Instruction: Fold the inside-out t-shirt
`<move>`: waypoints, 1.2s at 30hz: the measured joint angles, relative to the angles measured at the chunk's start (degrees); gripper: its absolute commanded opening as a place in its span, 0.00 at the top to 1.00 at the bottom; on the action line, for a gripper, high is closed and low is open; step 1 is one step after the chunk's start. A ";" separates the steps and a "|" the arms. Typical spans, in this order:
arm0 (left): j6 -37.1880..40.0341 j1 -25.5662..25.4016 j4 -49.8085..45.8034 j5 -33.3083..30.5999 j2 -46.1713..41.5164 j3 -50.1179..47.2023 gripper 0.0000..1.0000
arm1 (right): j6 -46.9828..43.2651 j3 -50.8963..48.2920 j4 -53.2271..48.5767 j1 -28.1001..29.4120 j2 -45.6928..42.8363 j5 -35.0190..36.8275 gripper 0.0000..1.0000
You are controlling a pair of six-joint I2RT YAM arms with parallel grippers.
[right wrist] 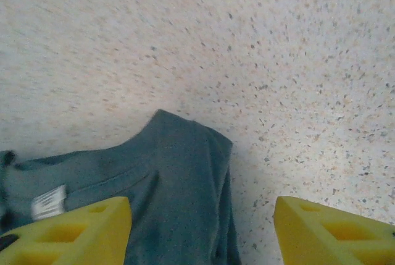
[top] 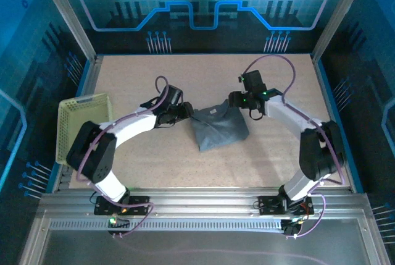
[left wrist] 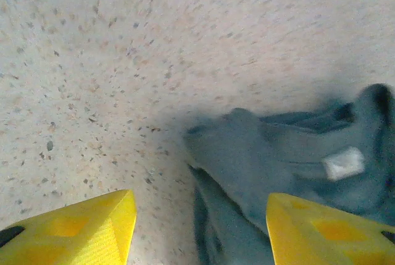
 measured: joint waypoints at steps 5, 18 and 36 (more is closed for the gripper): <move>-0.68 -8.02 2.54 -0.48 -5.46 -0.61 0.47 | 1.31 -2.38 0.46 3.85 -5.73 -5.55 0.38; -7.19 -9.16 17.75 3.13 3.91 -15.69 0.51 | 8.70 -11.21 7.45 0.74 6.64 -9.33 0.40; -6.27 -5.20 16.98 4.83 -4.90 -17.88 0.44 | 6.88 -12.13 4.17 -3.28 -1.99 -8.85 0.17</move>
